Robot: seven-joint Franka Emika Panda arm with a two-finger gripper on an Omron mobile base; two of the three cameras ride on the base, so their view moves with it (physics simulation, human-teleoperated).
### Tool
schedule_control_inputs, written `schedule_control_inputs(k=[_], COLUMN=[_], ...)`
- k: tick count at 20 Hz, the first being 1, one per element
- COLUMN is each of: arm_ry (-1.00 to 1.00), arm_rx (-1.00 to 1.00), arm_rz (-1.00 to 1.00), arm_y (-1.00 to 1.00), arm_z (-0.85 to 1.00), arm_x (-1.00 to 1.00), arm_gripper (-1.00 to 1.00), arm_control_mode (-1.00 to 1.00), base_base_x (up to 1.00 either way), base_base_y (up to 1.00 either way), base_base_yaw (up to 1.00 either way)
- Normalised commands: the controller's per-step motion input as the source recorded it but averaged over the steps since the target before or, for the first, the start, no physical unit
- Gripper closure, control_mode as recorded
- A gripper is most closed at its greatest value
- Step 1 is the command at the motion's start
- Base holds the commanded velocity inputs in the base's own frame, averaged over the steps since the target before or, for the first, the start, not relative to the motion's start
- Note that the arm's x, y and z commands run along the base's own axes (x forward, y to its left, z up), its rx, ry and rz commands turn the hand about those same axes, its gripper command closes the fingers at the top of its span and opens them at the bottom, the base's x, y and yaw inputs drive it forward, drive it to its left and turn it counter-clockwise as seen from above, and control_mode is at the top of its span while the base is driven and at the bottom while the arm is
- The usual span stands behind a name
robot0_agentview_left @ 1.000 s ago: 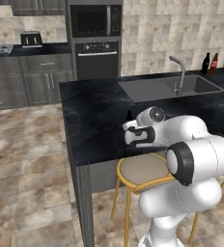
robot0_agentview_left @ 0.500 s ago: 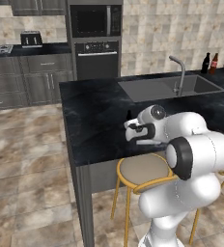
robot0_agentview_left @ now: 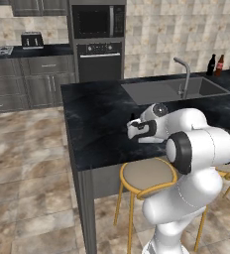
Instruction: Place the large bottle from the dining counter next to the other large bottle outside the sink, and place the small bottle from the dining counter next to the other small bottle inside the sink.
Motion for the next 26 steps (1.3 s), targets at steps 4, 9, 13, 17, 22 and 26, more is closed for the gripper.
schedule_control_inputs(k=[4, 9, 13, 17, 22, 26], arm_ry=[0.06, 0.02, 0.0, 0.0, 0.0, 0.0], arm_rx=[0.0, 0.0, 0.0, 0.0, 0.0, 0.0], arm_rz=[0.0, 0.0, 0.0, 0.0, 0.0, 0.0], arm_y=[0.0, 0.0, 0.0, 0.0, 0.0, 0.0], arm_z=[0.0, 0.0, 0.0, 0.0, 0.0, 0.0], arm_x=[0.2, 0.11, 0.23, 0.25, 0.18, 0.04], arm_gripper=[-1.0, -1.0, -1.0, -1.0, -1.0, -1.0], arm_control_mode=[-1.0, -1.0, -1.0, -1.0, -1.0, -1.0], base_base_x=[0.0, 0.0, 0.0, 0.0, 0.0, 0.0], base_base_y=[0.0, 0.0, 0.0, 0.0, 0.0, 0.0], base_base_yaw=[0.0, 0.0, 0.0, 0.0, 0.0, 0.0])
